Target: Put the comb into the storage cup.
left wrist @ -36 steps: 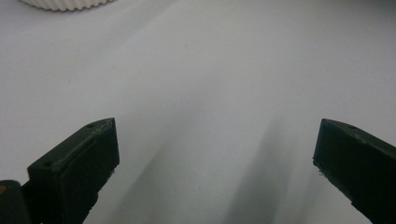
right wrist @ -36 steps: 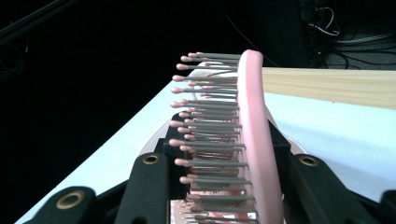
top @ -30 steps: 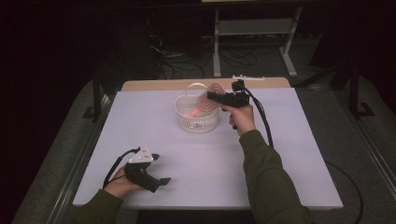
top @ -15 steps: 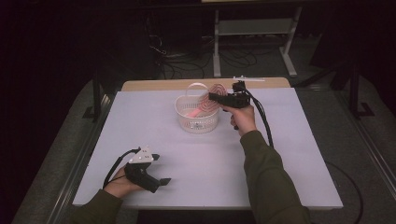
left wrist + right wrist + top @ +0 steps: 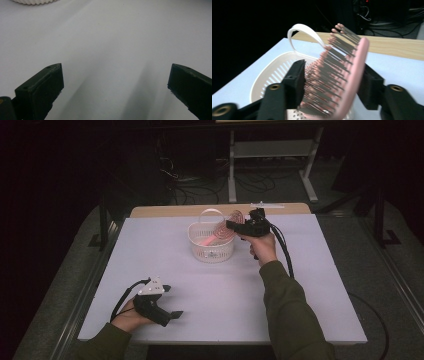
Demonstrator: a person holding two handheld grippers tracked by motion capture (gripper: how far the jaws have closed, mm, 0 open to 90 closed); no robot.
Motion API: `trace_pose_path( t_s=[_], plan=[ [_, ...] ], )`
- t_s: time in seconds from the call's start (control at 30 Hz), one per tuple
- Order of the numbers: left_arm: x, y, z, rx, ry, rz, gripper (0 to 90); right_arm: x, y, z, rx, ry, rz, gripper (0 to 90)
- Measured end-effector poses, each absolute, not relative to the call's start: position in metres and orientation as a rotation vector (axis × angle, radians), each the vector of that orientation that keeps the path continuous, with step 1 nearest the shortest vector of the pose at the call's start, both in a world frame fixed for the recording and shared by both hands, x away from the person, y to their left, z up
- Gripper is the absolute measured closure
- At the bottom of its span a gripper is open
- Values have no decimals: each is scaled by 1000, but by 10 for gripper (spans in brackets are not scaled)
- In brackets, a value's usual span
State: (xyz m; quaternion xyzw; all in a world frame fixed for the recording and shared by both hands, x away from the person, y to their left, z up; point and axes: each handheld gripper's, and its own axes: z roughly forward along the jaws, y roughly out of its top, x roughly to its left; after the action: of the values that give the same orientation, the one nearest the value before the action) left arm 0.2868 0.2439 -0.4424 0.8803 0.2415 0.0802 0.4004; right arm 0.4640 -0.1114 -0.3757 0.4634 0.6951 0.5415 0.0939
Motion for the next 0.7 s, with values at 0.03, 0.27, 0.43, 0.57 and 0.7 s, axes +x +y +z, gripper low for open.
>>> trace_pose_path(
  t_s=[0.03, 0.27, 0.43, 0.57, 0.7],
  plan=[
    [287, 244, -443, 2226, 610, 202, 3, 464, -112, -376, 1372, 2059, 1601, 419],
    [287, 244, -442, 2225, 612, 202, 3, 461, -117, -374, 1357, 2055, 1579, 321],
    [287, 244, -443, 2227, 611, 203, 3, 458, -118, -371, 1311, 2085, 1566, 257],
    [287, 244, -443, 2227, 612, 203, 2, 456, -119, -368, 1295, 2107, 1540, 197],
    [288, 245, -443, 2227, 616, 202, 2, 454, -121, -367, 1280, 2121, 1516, 130]
  ],
)
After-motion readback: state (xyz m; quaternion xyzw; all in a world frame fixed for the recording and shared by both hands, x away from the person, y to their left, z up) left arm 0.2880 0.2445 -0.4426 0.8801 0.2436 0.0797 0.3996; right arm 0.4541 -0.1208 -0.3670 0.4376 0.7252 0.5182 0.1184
